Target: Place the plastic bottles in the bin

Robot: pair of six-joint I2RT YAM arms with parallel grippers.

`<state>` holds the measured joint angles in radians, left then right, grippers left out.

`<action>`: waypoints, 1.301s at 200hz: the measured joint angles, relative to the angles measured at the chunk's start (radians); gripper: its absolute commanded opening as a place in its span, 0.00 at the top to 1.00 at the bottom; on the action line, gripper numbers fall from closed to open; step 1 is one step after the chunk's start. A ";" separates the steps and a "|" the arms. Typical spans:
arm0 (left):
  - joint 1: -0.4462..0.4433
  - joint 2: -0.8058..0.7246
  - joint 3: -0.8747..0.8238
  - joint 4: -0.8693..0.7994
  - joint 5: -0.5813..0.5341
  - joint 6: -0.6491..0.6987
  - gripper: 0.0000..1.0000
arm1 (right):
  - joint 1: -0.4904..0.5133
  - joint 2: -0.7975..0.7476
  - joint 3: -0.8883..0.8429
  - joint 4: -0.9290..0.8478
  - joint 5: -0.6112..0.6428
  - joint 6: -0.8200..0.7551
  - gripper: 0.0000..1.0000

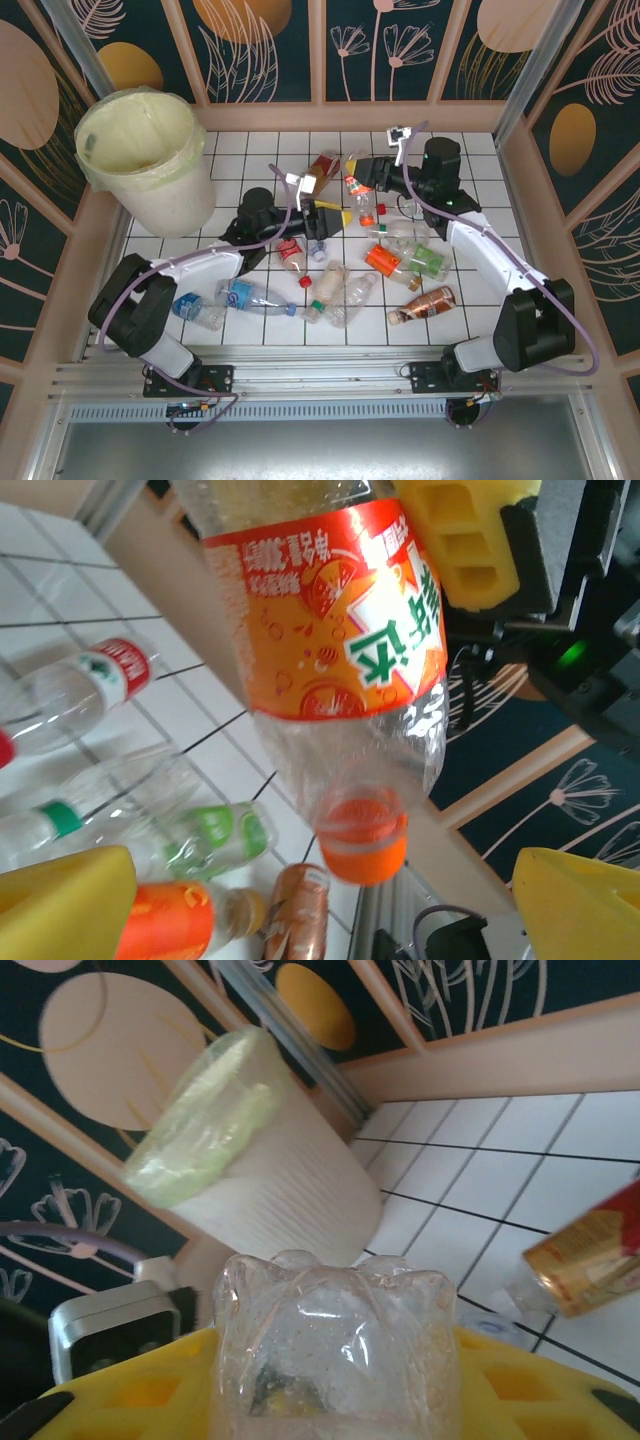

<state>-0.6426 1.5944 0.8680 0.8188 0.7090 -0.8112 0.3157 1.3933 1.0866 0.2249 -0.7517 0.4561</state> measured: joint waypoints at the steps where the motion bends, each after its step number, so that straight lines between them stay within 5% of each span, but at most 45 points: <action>1: -0.002 0.002 0.003 0.004 0.001 -0.003 0.04 | 0.000 -0.002 -0.001 0.004 -0.003 0.003 0.53; 121: -0.039 0.076 0.132 0.092 0.024 -0.089 0.18 | -0.010 -0.035 -0.041 0.123 -0.061 0.086 0.53; 199: -0.048 0.103 0.197 0.025 0.008 -0.080 0.11 | -0.008 -0.037 -0.054 0.135 -0.077 0.100 0.53; 260: -0.051 0.103 0.204 -0.016 -0.014 -0.060 0.36 | -0.008 -0.037 -0.055 0.135 -0.081 0.101 0.53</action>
<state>-0.6941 1.6974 1.0725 0.8024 0.6952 -0.8715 0.3077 1.3560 1.0313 0.3599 -0.8326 0.5571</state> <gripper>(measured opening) 0.666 0.470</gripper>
